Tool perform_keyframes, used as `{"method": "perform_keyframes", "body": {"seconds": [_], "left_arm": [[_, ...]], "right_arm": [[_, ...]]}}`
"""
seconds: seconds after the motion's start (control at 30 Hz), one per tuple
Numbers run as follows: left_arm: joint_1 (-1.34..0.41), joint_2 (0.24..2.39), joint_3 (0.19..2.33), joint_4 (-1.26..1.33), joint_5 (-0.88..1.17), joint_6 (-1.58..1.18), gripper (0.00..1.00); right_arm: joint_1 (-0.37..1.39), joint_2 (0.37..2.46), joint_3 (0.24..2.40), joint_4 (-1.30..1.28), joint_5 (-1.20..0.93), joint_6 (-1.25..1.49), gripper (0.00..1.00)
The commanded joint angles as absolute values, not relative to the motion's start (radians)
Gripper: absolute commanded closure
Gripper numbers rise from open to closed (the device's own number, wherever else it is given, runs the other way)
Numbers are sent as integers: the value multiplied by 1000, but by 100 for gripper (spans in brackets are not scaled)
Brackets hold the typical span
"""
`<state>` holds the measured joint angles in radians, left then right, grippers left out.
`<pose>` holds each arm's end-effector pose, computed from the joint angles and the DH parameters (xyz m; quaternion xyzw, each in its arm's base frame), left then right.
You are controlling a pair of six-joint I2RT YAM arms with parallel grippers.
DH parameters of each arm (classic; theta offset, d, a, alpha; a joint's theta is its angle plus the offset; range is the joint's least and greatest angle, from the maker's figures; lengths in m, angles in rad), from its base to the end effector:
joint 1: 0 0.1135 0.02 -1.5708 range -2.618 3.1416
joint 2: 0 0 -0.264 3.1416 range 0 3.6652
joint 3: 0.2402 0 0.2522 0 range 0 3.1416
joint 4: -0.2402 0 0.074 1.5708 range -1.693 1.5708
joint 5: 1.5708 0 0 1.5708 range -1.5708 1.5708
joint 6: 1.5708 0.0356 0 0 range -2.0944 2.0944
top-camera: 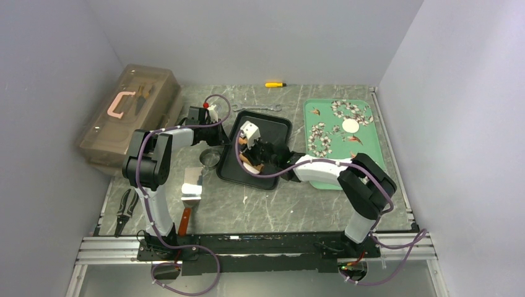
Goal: Roll out the dumpling wrappers from the dough
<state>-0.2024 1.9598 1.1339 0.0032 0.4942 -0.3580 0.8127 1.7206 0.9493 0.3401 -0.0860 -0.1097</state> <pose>0.3903 -0.0973 0.1412 0.0190 0.9068 -0.3168 0.2775 0.2565 0.2754 0.2011 -0.3951 0.7430 0.2195 0.4936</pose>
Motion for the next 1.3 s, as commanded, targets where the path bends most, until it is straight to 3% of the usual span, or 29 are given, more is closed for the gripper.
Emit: {"method": "perform_keyframes", "body": {"seconds": [0.0, 0.47, 0.77, 1.07, 1.27], "left_arm": [[-196, 1974, 1116, -57, 471, -337, 100], [-196, 1966, 1113, -54, 471, -332, 100], [-194, 1971, 1116, -57, 473, -329, 100], [-195, 1970, 1117, -55, 475, -328, 100], [-195, 1977, 1123, -60, 486, -332, 100]], "right_arm": [[886, 1738, 886, 307, -66, -61, 100], [679, 1789, 849, 367, 46, -150, 100], [666, 1793, 911, 343, 60, -184, 100], [704, 1570, 964, 353, -157, -155, 100], [719, 1584, 915, 441, -279, -103, 100]]}}
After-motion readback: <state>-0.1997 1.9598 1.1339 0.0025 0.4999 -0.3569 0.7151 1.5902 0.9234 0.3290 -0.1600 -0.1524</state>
